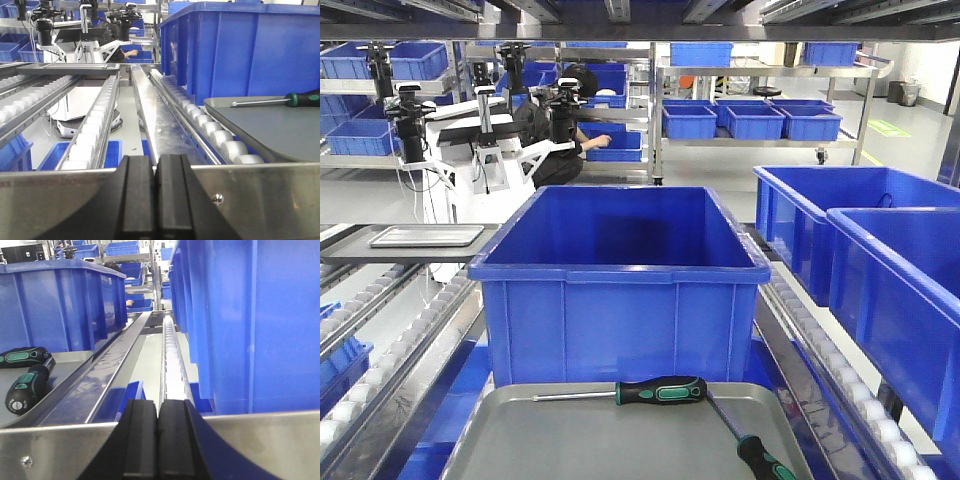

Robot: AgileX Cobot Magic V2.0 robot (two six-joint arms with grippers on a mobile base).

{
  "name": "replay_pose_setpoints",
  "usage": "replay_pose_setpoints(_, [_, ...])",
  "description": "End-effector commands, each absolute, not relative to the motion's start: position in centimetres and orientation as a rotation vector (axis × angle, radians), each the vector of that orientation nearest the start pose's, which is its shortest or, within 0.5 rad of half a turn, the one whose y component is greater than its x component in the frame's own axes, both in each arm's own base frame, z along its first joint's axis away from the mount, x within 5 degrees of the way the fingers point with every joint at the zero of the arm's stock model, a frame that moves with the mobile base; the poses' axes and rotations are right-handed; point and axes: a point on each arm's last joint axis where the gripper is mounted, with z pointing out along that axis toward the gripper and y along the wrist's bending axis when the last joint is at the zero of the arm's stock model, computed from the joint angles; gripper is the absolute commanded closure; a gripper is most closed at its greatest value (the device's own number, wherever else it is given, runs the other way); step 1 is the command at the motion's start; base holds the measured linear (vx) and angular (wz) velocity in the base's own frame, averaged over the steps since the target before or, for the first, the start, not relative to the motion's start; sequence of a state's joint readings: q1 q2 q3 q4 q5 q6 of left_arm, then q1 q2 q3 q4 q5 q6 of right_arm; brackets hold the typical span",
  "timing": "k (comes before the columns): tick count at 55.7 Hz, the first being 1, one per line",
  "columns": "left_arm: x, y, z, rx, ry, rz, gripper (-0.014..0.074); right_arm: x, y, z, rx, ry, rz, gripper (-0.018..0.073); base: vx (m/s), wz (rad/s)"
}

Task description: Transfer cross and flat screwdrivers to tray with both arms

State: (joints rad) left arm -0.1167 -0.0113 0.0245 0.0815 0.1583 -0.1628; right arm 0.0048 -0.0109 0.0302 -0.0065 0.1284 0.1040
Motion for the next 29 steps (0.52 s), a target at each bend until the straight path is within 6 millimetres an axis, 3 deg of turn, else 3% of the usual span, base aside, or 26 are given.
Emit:
replay_pose_setpoints(1, [5.53,-0.6,20.65,0.016,1.549,-0.161,0.0602,5.75,-0.02,19.63,0.076,1.561,0.072,0.057,0.0,0.0])
replay_pose_setpoints(29, [5.53,-0.6,20.65,0.016,1.549,-0.161,0.0602,5.75,-0.02,19.63,0.074,1.561,0.07,0.057,0.0,0.0])
